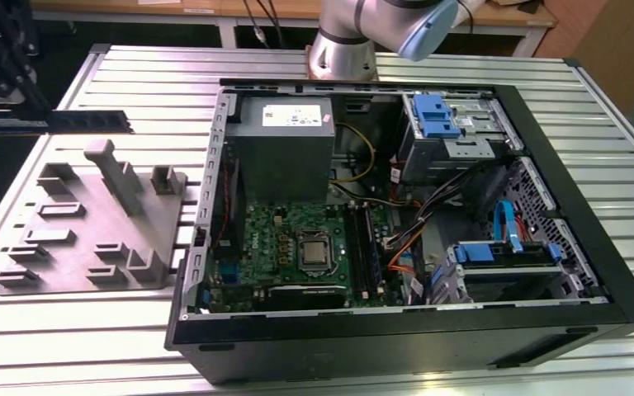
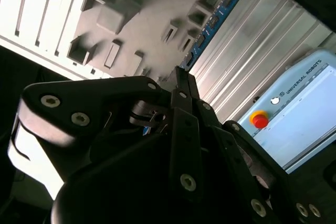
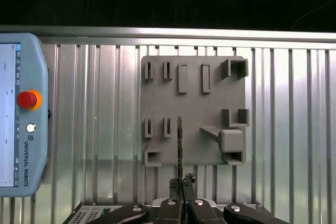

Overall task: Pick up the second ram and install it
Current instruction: 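Pick up the second ram and move it above second insertion slot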

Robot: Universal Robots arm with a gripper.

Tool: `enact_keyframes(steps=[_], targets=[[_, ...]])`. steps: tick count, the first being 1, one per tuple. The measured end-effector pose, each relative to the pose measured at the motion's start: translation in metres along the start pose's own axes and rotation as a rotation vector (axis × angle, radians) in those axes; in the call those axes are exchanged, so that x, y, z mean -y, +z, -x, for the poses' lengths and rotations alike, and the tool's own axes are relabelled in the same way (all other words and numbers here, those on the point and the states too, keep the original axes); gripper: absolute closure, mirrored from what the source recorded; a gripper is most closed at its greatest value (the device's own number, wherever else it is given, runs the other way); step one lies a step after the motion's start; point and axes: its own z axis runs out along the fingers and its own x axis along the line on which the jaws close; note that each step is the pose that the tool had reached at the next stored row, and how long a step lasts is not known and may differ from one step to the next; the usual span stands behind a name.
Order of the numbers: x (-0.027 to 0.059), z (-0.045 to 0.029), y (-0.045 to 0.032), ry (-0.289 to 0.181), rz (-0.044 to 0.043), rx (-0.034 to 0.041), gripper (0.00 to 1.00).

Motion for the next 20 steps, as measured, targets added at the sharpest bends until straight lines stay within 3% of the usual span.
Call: enact_keyframes(steps=[20], targets=[[0.0651,0.0002,-0.0016,0.0,-0.0001,0.0001,0.89]])
